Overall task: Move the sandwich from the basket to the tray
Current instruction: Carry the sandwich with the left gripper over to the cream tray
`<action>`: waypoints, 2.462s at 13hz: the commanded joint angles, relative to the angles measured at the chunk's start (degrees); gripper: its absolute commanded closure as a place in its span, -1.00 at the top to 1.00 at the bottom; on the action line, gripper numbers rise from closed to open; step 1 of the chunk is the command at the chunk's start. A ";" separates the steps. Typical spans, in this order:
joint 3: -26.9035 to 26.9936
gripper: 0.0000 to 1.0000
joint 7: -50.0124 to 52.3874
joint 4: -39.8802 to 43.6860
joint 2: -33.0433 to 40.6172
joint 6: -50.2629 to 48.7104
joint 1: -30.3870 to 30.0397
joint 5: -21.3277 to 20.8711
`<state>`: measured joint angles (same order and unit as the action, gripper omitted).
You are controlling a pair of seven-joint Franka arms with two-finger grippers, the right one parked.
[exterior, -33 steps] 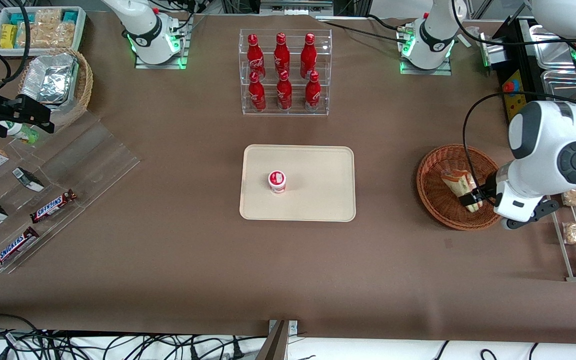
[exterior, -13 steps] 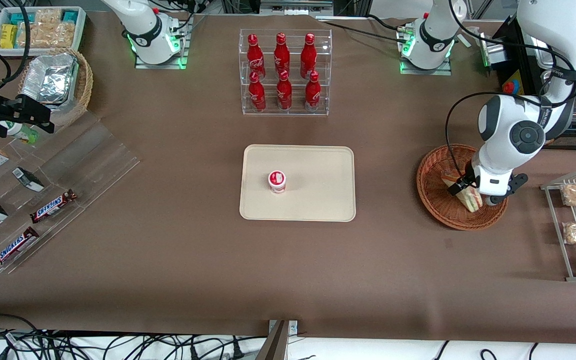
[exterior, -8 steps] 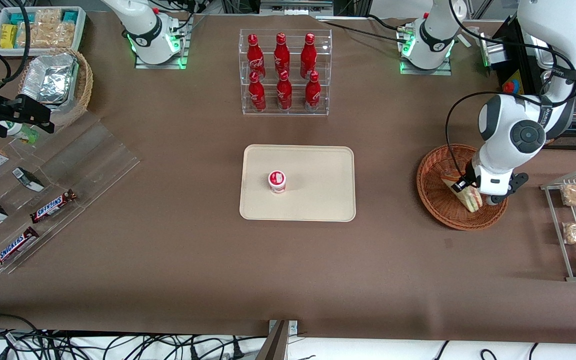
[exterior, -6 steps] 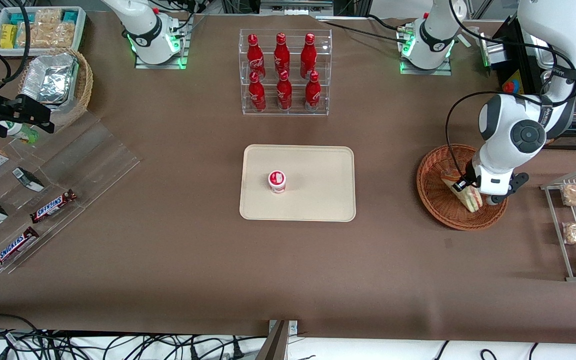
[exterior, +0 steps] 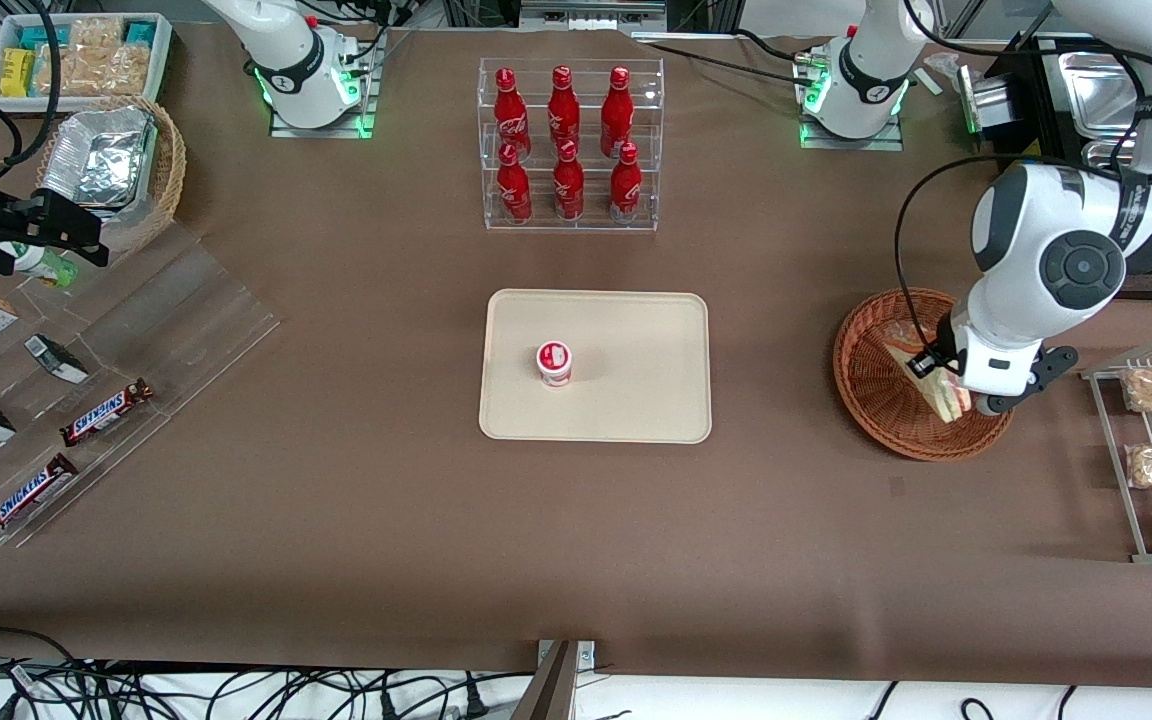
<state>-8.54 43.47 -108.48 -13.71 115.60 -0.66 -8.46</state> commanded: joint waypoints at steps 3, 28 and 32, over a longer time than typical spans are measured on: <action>-11.12 -0.20 -1.02 11.53 -1.75 -10.65 0.31 -0.51; -21.78 -0.23 26.14 8.65 -23.47 17.47 13.93 -25.82; -21.78 -0.23 26.14 8.03 -23.47 17.29 14.10 -25.82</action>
<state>-30.21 68.27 -99.52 -37.71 132.69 13.22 -32.67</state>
